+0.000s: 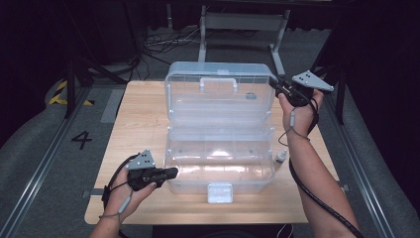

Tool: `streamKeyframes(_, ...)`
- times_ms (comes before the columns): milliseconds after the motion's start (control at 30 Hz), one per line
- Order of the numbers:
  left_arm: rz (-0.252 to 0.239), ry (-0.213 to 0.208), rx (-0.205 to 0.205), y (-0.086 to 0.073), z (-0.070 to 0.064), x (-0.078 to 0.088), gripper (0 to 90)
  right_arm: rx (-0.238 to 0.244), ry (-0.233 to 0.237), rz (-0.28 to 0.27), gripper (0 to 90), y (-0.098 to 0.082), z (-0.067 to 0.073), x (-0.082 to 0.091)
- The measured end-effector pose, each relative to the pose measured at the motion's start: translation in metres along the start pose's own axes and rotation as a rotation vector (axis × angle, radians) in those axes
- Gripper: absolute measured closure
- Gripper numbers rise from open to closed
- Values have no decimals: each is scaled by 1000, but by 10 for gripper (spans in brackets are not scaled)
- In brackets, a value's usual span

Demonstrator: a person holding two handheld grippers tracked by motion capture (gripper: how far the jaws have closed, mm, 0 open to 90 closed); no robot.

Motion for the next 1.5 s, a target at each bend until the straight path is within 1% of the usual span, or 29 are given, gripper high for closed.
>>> streamKeyframes(200,-3,-3,0,0,0,0,865,13,-3,5,800,-1,-2,-6)
streamKeyframes(433,-4,-8,5,0,0,0,864,13,0,7,804,-2,-5,-13)
streamKeyframes(600,-5,-10,6,0,0,0,865,4,5,20,810,-4,-7,-18)
streamKeyframes(767,-14,-8,6,-1,0,0,863,9,5,34,813,-5,-8,-23)
streamKeyframes(867,-14,-3,3,-1,0,0,862,-2,7,34,814,-6,-9,-26)
streamKeyframes(1000,-15,-1,3,-1,0,0,863,-3,6,46,817,-8,-11,-31)
streamKeyframes(1133,-16,-3,7,-1,0,0,863,-8,13,43,823,-10,-13,-36)
streamKeyframes(1200,-19,-9,16,-1,-1,0,863,-5,15,42,826,-11,-14,-39)
streamKeyframes(1233,-18,-9,10,-1,0,0,864,-2,16,43,828,-12,-14,-40)
streamKeyframes(1500,-18,-14,9,-1,1,0,865,25,14,56,838,-16,-16,-48)
Point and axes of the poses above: each handheld gripper's, and its own axes: x roughly backward along the jaws, y roughly out of its top, z roughly to its left, the point moved 7 cm from there along -x, roughly forward along the jaws, and after that the axes turned 13 degrees about x, right-handed, at the moved point
